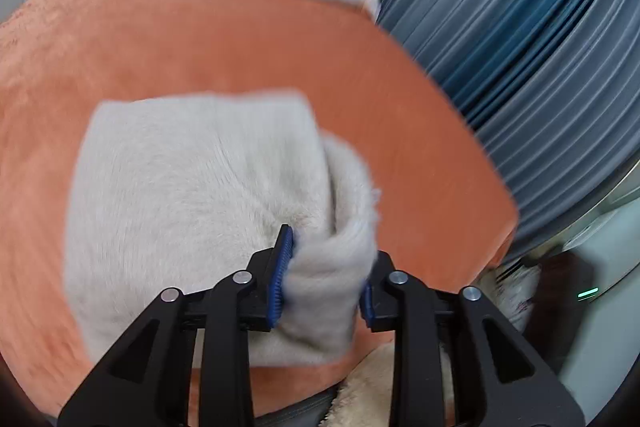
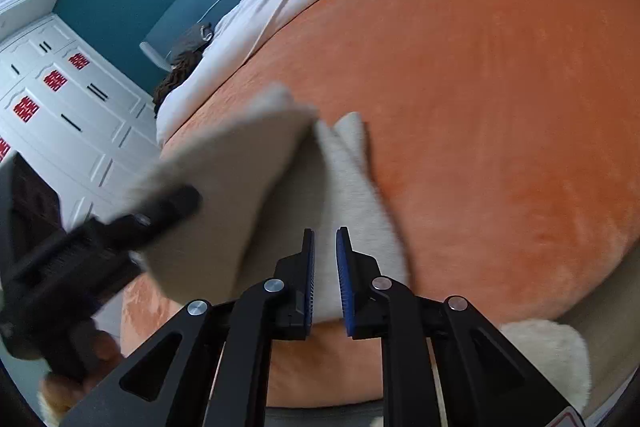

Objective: Fold small clothes

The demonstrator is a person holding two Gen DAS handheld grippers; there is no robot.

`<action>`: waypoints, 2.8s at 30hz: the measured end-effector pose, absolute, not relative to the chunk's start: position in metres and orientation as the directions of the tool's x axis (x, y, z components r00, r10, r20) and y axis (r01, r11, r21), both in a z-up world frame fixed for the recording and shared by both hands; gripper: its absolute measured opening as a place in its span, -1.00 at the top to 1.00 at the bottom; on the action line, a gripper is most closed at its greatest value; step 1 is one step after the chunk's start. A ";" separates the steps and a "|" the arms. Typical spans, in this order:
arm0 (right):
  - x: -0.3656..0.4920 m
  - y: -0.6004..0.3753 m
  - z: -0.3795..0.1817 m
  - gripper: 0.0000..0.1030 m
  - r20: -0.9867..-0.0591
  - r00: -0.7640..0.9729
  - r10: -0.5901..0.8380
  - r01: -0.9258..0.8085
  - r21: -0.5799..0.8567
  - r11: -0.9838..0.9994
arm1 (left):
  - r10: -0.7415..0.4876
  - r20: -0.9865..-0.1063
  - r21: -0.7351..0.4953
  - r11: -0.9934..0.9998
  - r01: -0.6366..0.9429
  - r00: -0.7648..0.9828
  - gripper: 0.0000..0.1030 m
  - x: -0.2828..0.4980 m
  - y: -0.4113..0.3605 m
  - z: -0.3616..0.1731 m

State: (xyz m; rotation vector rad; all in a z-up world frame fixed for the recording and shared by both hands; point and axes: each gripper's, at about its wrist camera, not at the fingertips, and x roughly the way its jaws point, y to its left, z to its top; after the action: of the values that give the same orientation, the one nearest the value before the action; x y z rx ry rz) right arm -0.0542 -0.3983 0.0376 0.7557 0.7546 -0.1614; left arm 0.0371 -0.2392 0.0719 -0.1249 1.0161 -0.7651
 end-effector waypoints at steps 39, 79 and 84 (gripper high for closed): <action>-0.028 -0.404 0.026 0.41 -0.740 0.656 0.152 0.423 0.526 0.737 | -0.405 -0.800 -0.188 0.870 0.455 0.443 0.00 0.019 -0.106 0.043; 0.076 -0.409 -0.020 0.82 -0.812 0.542 0.217 0.288 0.423 0.859 | -0.221 -0.931 -0.079 0.899 0.431 0.289 -0.35 0.032 -0.130 -0.028; 0.044 -0.402 0.040 0.69 -0.760 0.640 0.112 0.290 0.374 0.881 | -0.338 -0.876 -0.157 0.873 0.461 0.343 -0.35 0.016 -0.125 0.024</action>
State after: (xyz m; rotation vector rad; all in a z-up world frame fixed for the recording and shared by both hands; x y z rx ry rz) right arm 0.0439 -0.4022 0.0403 0.4981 0.8796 -0.1063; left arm 0.0157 -0.1252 0.0238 0.1261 1.1045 -0.5210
